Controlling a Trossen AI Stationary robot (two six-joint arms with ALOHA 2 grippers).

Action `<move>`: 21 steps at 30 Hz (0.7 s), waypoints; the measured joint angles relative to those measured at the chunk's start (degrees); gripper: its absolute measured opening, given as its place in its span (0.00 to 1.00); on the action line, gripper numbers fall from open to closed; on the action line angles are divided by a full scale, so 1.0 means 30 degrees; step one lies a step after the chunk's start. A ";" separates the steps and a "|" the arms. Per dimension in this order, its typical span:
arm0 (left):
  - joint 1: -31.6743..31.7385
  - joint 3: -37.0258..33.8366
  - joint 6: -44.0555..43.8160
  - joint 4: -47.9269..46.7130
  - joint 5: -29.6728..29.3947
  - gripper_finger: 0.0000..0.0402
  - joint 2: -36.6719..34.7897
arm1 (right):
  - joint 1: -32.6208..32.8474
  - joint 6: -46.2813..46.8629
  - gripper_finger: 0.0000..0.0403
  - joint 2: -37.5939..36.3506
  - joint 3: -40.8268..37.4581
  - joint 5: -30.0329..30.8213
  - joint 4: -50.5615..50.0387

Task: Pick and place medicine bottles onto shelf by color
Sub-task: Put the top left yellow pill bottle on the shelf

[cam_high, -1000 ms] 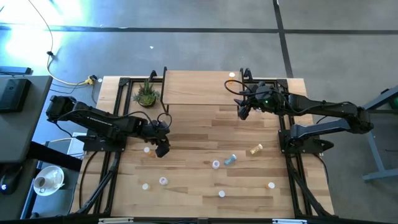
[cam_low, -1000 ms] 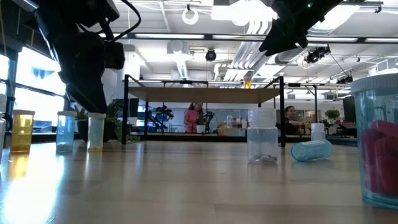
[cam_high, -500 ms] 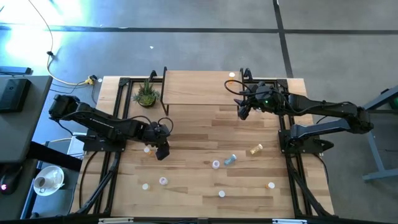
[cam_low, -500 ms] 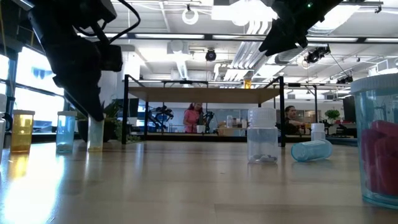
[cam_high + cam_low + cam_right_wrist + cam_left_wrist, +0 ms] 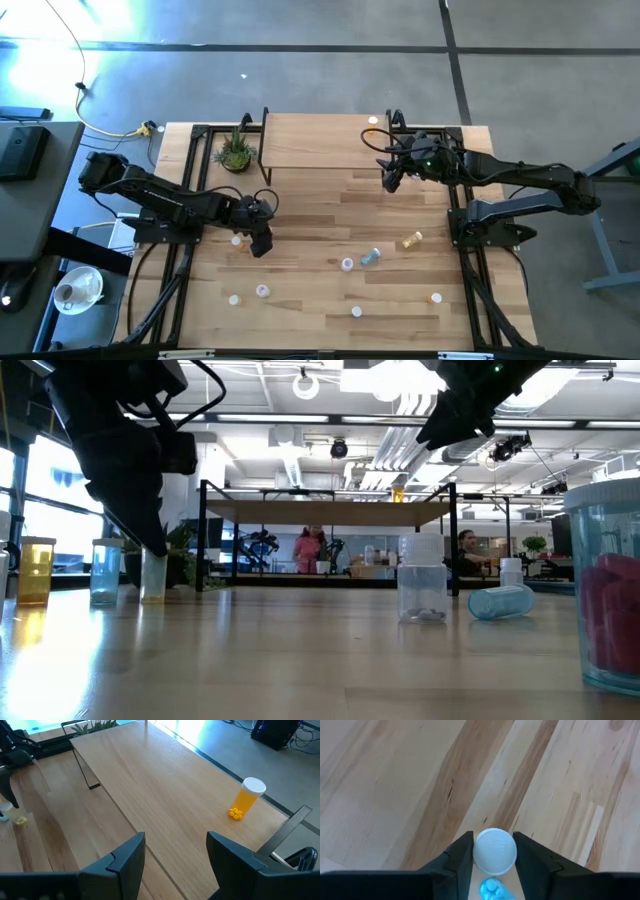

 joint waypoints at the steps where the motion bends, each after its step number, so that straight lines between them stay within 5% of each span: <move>1: 0.0000 0.0000 0.0005 0.0000 0.0000 0.27 0.0000 | 0.0000 0.0000 0.50 0.0000 0.0000 0.0000 0.0004; 11: 0.0334 0.0554 0.0885 -0.0198 0.0224 0.29 -0.0058 | 0.0000 -0.0078 0.50 0.0000 0.0000 0.0000 0.0018; 21: 0.2752 0.5837 0.5102 -0.4182 0.0639 0.28 -0.0066 | 0.0000 -0.0018 0.50 0.0000 -0.0002 0.0000 0.0106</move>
